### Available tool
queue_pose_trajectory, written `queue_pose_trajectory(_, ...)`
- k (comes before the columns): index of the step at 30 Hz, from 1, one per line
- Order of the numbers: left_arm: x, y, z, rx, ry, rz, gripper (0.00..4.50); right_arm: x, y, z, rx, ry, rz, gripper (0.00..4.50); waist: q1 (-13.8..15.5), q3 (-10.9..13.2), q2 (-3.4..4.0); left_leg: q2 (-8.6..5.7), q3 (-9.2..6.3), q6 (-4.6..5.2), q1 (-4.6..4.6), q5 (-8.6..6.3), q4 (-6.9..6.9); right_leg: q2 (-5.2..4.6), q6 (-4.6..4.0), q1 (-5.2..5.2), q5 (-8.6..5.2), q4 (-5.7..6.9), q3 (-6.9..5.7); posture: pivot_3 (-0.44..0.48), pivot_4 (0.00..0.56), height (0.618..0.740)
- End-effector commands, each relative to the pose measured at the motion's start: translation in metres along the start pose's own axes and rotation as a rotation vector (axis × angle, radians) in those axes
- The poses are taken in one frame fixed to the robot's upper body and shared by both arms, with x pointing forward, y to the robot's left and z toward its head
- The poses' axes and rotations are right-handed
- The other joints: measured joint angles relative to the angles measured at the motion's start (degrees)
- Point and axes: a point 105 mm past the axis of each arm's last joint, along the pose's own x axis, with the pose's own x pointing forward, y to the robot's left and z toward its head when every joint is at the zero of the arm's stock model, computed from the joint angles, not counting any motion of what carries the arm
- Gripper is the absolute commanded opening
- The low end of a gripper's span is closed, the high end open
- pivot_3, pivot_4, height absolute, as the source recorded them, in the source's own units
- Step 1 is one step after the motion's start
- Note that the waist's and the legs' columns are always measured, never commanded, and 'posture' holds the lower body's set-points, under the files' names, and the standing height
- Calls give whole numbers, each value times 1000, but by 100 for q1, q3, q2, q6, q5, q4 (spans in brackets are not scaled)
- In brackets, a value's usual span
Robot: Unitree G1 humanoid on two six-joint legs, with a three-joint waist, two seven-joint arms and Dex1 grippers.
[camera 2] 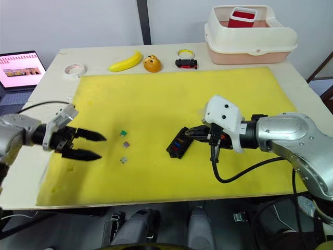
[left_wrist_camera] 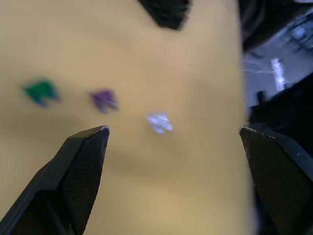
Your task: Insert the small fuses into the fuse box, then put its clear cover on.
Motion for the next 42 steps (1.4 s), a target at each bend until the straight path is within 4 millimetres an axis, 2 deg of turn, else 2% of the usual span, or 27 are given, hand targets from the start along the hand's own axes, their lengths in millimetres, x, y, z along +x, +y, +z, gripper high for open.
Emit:
queue_pose_trajectory(1, 0, -15, 4, -34, -32, -36, 4500, -3, 0, 11, -67, -22, 8, 58, 31, 2, 3, 0, 0, 0, 0, 0, 0, -1, 0, 1, 0, 0, 0, 0, 150, 740)
queue_pose_trajectory(7, 11, -16, 0, -171, -103, -53, 4500, -6, 9, 21, -145, 5, 68, 58, 57, 3, 4, -3, 1, 32, 0, -19, 1, -2, -1, 4, 0, -3, -1, 0, 150, 740)
queue_pose_trajectory(16, 27, 10, -16, -404, -136, -28, 4500, -7, 9, 29, -200, 28, 83, 58, 31, 3, 5, -2, 2, 31, 0, -18, -2, -2, -1, 0, 0, -3, 0, 0, 150, 740)
queue_pose_trajectory(23, 35, 25, -21, -568, -176, -53, 4500, -7, 8, 29, -192, 37, 70, 58, 42, 2, 5, -3, 2, 28, 0, -17, -1, -2, -1, 0, 0, -2, 0, 0, 150, 740)
queue_pose_trajectory(37, 58, 20, -22, -618, -136, -144, 4500, -6, 16, 41, -118, -21, 112, 58, 160, 0, 7, -7, 4, 27, 0, -16, 8, -7, -1, 6, 0, -3, 2, 0, 150, 740)
queue_pose_trajectory(40, 62, 19, -21, -612, -132, -163, 4500, -5, 19, 43, -88, -42, 137, 771, 163, 0, 8, -8, 5, 27, 0, -16, 8, -7, -1, 6, 0, -3, 2, 0, 150, 740)
queue_pose_trajectory(42, 63, 20, -20, -611, -132, -168, 4500, -4, 19, 44, -79, -51, 142, 1775, 168, 0, 8, -8, 5, 27, 0, -16, 9, -8, -1, 7, 0, -3, 2, 0, 150, 740)
